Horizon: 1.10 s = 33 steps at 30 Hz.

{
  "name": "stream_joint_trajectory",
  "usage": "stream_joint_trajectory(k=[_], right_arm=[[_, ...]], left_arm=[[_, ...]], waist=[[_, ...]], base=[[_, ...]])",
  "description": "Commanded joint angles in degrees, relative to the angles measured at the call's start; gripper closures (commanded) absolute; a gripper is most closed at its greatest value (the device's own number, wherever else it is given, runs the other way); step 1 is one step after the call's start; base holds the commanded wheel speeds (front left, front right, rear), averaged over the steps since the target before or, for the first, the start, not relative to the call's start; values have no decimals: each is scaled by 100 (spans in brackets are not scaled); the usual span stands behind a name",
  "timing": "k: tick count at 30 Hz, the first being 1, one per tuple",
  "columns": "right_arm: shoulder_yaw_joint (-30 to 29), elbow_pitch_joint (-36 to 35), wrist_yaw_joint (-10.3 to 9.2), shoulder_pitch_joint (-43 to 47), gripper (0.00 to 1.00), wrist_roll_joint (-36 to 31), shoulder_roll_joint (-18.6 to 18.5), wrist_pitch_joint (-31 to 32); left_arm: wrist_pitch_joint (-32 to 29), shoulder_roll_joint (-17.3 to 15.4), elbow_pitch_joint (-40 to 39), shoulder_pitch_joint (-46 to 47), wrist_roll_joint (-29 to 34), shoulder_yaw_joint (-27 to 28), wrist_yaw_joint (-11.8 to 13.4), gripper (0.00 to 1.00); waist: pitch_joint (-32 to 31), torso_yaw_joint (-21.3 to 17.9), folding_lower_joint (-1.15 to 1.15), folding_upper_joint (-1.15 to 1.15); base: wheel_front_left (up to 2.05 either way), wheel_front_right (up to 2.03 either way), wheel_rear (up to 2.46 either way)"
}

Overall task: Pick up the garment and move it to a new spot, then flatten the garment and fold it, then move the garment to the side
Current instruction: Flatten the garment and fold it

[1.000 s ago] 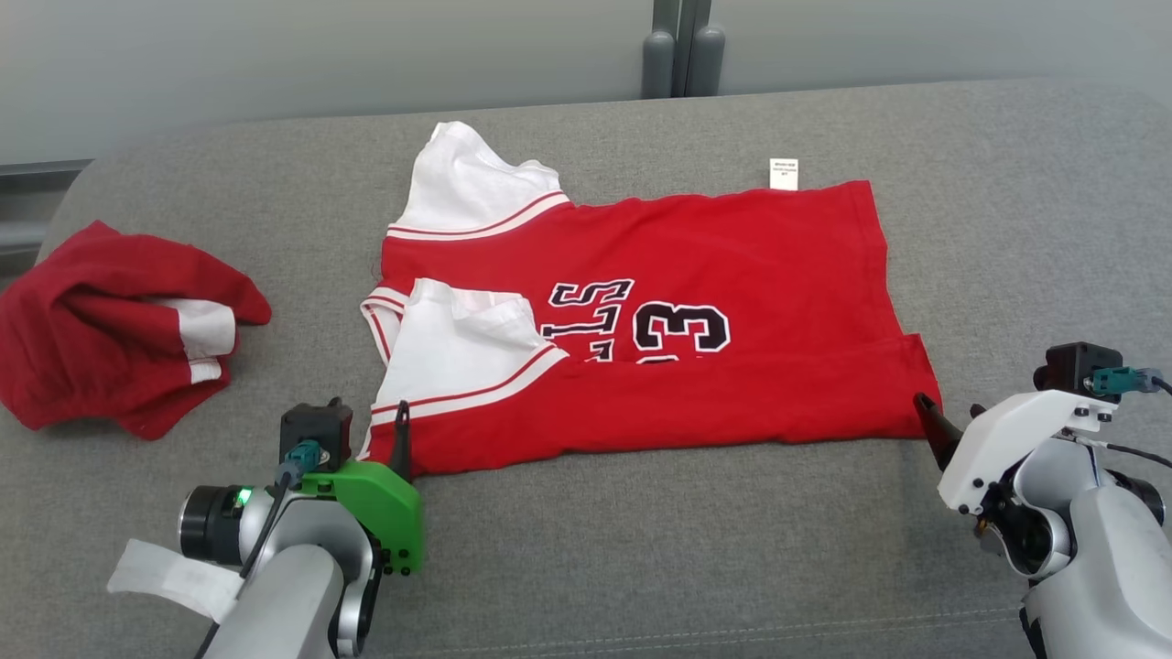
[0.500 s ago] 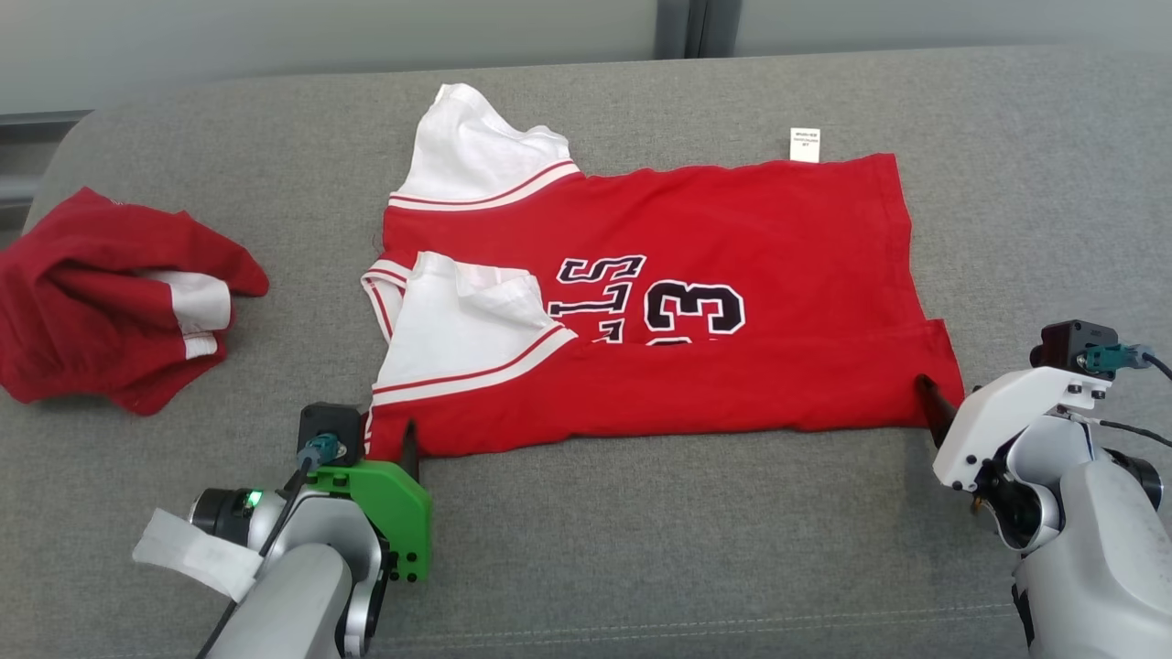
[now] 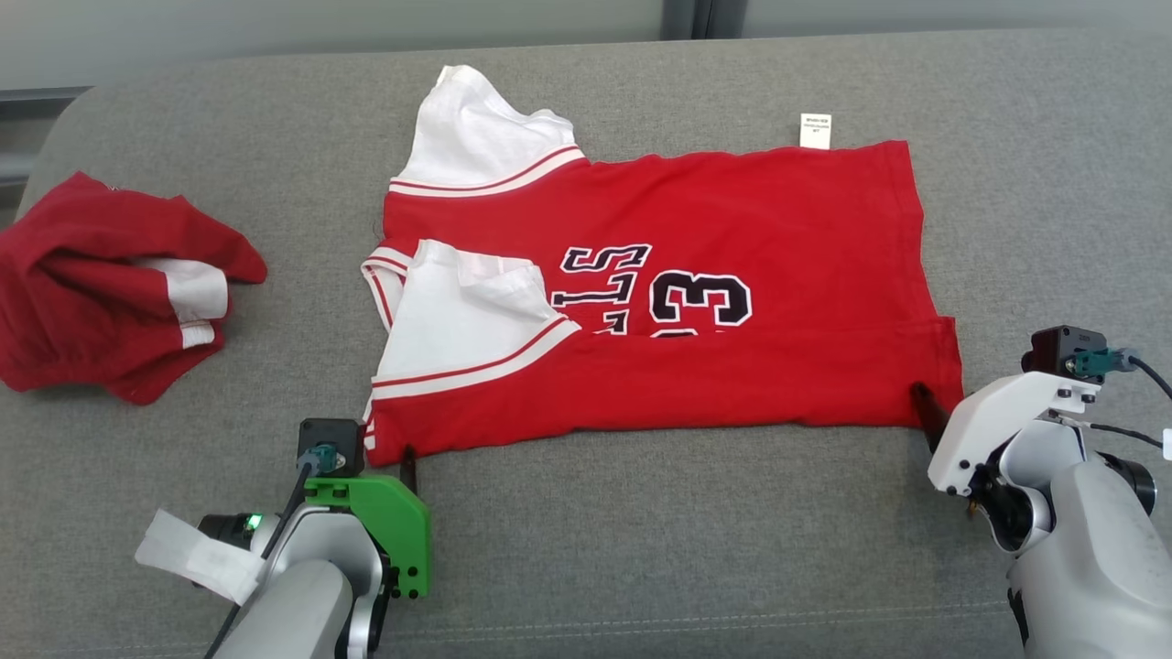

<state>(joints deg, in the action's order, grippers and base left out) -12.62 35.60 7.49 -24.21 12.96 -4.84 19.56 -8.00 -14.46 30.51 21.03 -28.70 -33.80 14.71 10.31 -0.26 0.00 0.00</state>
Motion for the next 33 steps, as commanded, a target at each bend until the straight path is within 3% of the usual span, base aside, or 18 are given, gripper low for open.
stream_joint_trajectory(k=[1, 3, 4, 5, 6, 7, 8, 25, 33], right_arm=[[6, 60, 0, -51, 0, -27, -16, -15], [50, 133, 0, -59, 0, -42, -17, 31], [53, 172, 0, -63, 0, -46, -18, 66], [72, 199, -1, -72, 19, -58, -23, 79], [85, 214, -1, -76, 60, -56, -20, 70], [93, 238, -1, -76, 84, -26, -13, 83], [116, 264, 0, -65, 100, 5, -6, 113], [75, -54, -6, 380, 100, 426, -238, 263], [-123, -766, -6, 1049, 100, 624, -289, 631]], left_arm=[[-29, -40, 28, -66, -41, 15, 44, 0], [-80, -10, 65, -56, -68, 13, 51, 0], [-112, 6, 75, -55, -85, -3, 46, 9], [-119, 16, 77, -51, -90, -23, 28, 60], [-122, 27, 76, -53, -102, -46, -5, 100], [-166, 33, 95, -64, -126, -66, -38, 100], [-180, 40, 112, -74, -137, -72, -44, 100], [-97, -58, -228, -521, -529, 127, -68, 100], [-366, -262, -976, -1184, -612, 61, 143, 100]], waist=[[40, -11, 0, 0], [77, -16, 0, 0], [94, -20, 0, 0], [108, -23, 0, 0], [118, -25, 0, 0], [123, -28, 0, 0], [121, -31, 0, 0], [-545, -82, 0, 0], [-922, -65, 0, 0]], base=[[0, 0, 0], [0, 0, 0], [0, 0, 0], [0, 0, 0], [0, 0, 0], [0, 0, 0], [0, 0, 0], [0, 0, 0], [0, 0, 0]])
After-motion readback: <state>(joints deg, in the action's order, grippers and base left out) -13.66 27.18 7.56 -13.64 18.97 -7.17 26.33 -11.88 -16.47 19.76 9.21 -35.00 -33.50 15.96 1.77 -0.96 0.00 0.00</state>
